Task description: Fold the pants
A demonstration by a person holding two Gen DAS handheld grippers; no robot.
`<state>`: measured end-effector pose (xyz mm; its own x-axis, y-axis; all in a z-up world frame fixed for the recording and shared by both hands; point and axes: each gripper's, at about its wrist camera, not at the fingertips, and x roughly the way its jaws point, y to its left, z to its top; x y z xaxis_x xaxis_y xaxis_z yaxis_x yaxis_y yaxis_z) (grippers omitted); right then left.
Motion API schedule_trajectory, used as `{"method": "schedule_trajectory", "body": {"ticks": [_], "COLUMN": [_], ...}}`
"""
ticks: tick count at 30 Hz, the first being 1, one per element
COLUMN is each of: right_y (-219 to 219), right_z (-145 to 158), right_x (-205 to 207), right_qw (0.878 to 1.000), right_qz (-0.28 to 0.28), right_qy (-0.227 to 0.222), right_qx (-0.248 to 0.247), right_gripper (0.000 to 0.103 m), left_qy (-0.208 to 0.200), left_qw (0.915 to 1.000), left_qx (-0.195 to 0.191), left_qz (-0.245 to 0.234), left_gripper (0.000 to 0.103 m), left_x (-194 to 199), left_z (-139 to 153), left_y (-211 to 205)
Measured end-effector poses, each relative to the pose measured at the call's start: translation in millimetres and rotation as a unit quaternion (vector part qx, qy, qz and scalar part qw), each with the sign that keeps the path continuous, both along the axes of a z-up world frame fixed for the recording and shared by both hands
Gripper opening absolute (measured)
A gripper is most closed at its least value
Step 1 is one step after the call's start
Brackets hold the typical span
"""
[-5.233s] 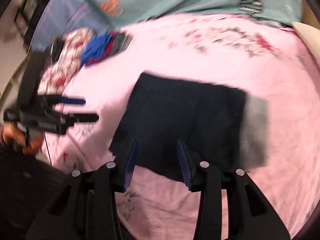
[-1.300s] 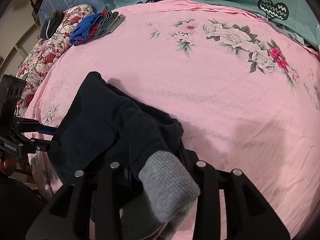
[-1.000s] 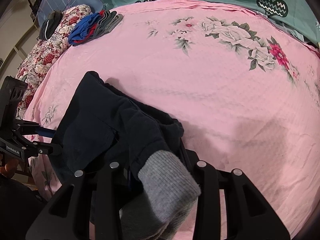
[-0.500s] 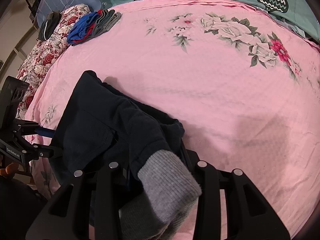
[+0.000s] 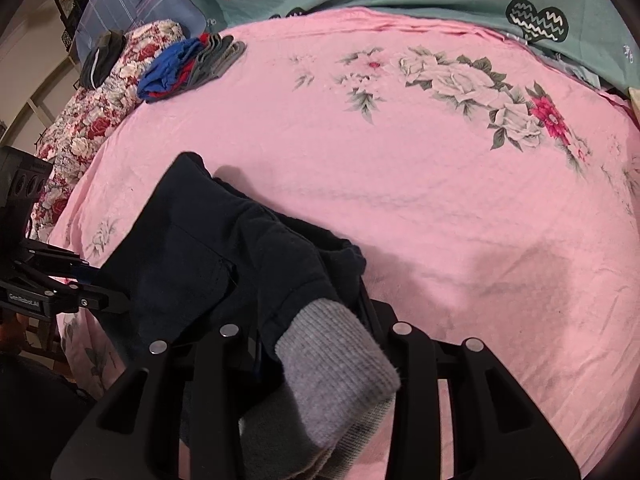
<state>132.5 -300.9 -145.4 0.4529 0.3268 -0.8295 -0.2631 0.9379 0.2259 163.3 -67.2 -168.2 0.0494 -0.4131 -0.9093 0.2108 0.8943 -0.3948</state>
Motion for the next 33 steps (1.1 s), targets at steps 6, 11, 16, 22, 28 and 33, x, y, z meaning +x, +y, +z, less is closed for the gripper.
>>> {"method": "schedule_trajectory", "body": {"ticks": [6, 11, 16, 22, 28, 33], "right_y": [13, 28, 61, 140, 245, 321], "right_z": [31, 64, 96, 143, 195, 218], "right_x": [-15, -14, 2, 46, 113, 179], "right_qw": [0.999, 0.996, 0.992, 0.983, 0.972, 0.97], "right_qz": [0.005, 0.002, -0.002, -0.001, 0.002, 0.003], "right_qy": [-0.051, -0.091, -0.126, -0.176, -0.229, -0.239], "right_qx": [-0.013, -0.011, -0.02, -0.044, -0.051, -0.051], "right_gripper": [0.034, 0.034, 0.034, 0.034, 0.034, 0.034], "left_qy": [-0.029, -0.08, -0.12, -0.184, -0.255, -0.289], "left_qw": [0.9995, 0.9967, 0.9925, 0.9821, 0.9659, 0.957], "left_qx": [0.0, 0.005, -0.018, -0.037, -0.045, -0.025], "left_qz": [-0.009, -0.013, -0.006, -0.015, -0.002, 0.007], "left_gripper": [0.028, 0.027, 0.027, 0.027, 0.027, 0.027], "left_x": [-7, -7, 5, 42, 94, 145], "left_z": [20, 54, 85, 126, 176, 204], "left_y": [9, 23, 59, 137, 243, 321]}}
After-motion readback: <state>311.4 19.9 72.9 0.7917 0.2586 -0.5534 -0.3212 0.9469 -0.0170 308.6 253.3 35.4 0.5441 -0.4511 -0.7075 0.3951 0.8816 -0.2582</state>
